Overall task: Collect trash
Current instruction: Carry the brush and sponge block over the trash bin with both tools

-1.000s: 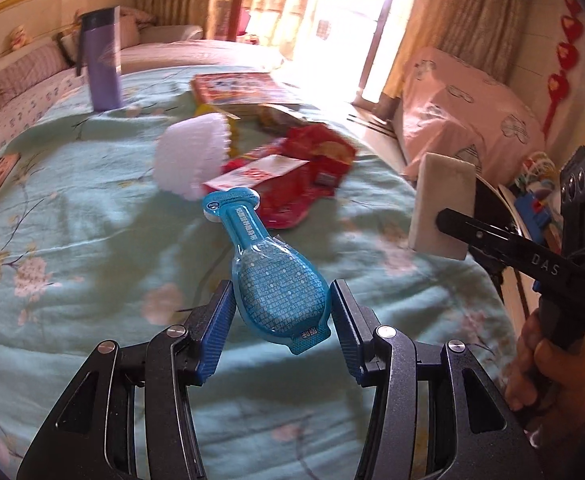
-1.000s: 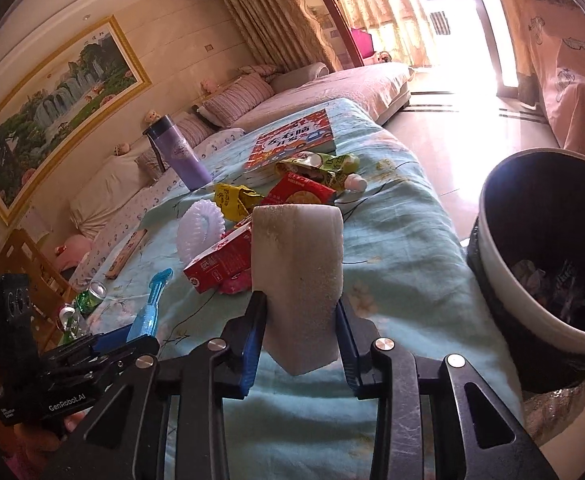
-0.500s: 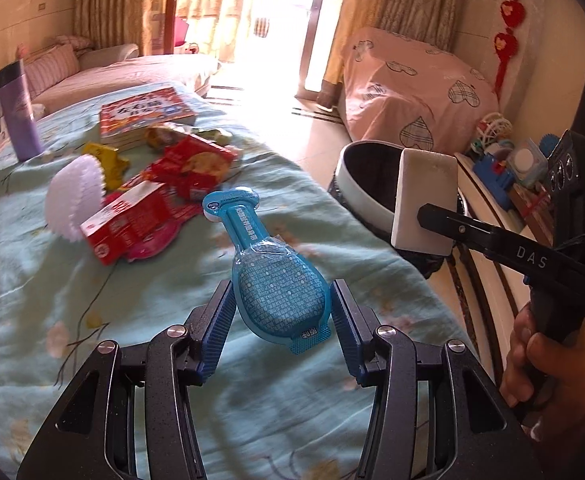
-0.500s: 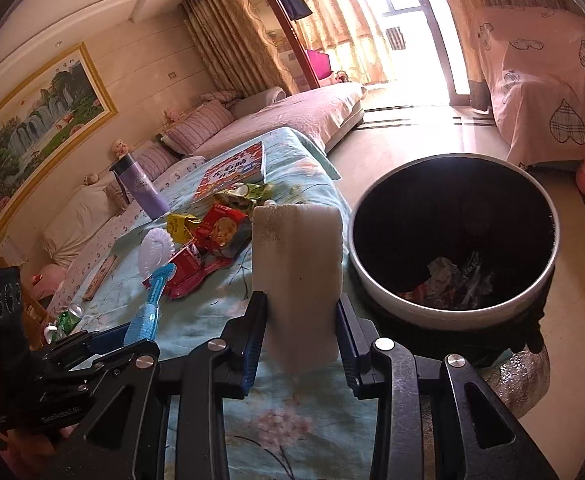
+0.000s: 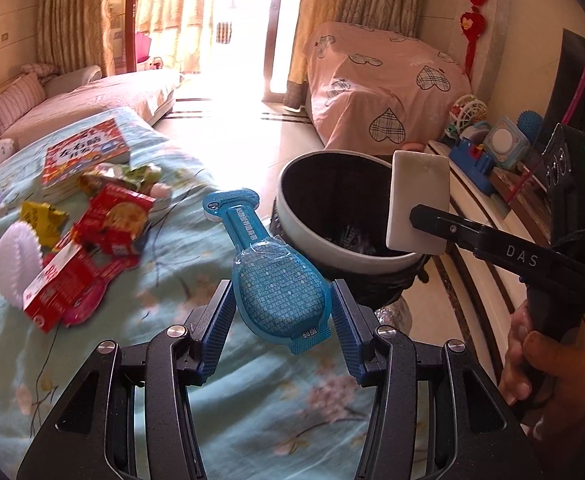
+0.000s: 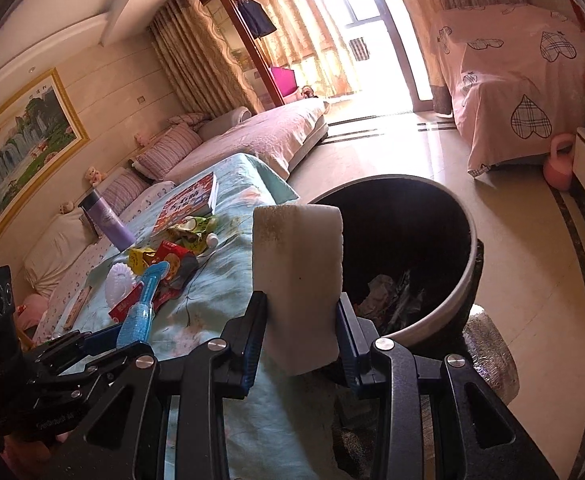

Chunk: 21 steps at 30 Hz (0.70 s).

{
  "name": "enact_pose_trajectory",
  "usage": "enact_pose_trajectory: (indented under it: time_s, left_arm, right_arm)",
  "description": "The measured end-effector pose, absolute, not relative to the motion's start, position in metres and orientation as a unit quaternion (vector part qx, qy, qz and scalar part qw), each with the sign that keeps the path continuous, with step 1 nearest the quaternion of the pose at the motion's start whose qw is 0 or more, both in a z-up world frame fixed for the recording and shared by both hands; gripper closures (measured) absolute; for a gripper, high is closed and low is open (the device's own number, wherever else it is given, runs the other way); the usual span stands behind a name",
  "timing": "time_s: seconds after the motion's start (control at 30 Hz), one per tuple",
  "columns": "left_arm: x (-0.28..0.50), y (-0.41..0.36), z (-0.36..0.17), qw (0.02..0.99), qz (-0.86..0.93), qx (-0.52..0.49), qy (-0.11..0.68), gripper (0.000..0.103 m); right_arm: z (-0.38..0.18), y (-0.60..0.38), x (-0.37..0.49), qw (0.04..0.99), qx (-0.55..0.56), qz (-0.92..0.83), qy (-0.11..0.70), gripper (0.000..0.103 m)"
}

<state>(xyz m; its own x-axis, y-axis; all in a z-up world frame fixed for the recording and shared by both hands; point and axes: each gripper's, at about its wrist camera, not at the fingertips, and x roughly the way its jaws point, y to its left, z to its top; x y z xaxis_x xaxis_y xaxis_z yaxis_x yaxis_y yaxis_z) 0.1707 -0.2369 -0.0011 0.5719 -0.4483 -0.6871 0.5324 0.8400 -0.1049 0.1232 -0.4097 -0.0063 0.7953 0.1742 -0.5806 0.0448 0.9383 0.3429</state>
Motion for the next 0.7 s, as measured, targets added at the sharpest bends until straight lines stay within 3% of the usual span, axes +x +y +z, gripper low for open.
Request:
enact_pose_trajectory:
  time_s: [0.7]
  left_arm:
    - [0.208,-0.316,-0.003,0.867,-0.307,0.095,0.38,0.055]
  right_arm:
    - [-0.005,-0.463,0.151,0.927,0.182,0.003,0.328,0.068]
